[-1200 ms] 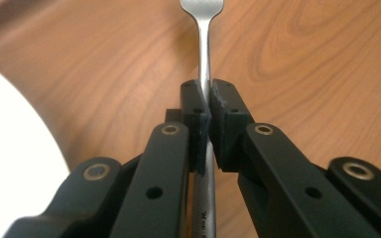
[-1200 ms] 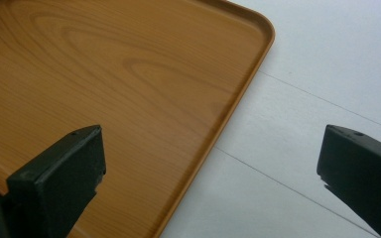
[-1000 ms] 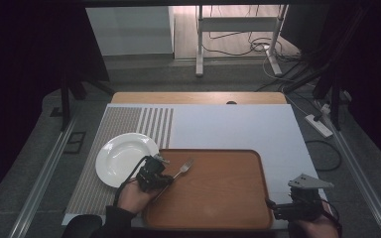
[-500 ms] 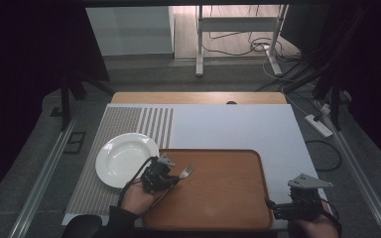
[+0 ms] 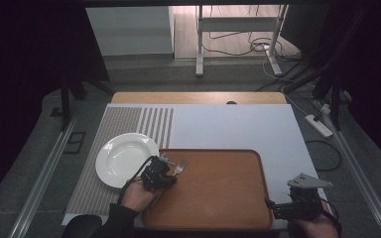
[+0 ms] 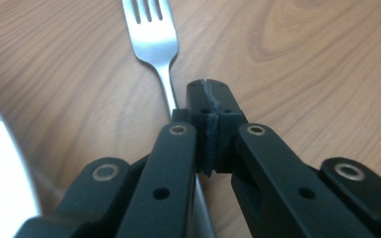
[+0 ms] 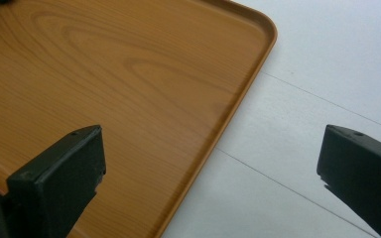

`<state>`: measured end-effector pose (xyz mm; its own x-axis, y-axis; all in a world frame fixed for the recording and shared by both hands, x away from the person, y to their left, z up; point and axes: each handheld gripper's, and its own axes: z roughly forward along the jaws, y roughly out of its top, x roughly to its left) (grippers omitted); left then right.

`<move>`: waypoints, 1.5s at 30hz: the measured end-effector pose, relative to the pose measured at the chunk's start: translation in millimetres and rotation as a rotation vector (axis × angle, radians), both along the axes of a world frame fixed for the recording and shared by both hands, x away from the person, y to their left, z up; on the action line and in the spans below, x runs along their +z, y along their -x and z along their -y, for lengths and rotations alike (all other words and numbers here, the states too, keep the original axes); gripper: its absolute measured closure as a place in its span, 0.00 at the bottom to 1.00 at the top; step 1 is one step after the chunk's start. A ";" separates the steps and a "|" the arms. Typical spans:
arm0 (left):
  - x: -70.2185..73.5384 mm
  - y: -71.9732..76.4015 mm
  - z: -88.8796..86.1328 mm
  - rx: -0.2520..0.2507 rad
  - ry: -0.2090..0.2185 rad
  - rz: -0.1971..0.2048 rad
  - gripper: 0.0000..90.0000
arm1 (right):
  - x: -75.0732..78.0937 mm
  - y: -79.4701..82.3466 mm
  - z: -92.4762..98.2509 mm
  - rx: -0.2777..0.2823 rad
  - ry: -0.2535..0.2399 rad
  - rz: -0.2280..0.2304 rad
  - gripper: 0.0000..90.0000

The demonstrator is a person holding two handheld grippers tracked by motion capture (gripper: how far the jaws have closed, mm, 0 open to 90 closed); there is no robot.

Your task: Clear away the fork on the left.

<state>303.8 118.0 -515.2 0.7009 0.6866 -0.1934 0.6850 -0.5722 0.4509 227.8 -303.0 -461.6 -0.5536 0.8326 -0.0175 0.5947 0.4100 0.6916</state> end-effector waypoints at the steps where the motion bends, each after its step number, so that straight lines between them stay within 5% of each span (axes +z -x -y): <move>1: -0.2 -0.8 -2.3 0.006 0.004 -0.004 0.99 | 0.0 -0.1 0.1 0.000 0.000 0.000 0.00; 21: -1.6 -7.5 -27.3 0.054 0.013 -0.033 0.99 | -0.4 -0.5 -0.7 0.003 0.009 -0.004 0.00; 45: 0.5 -6.4 -29.9 0.046 0.042 -0.023 0.91 | -0.8 -0.7 -1.5 0.006 0.013 -0.006 0.00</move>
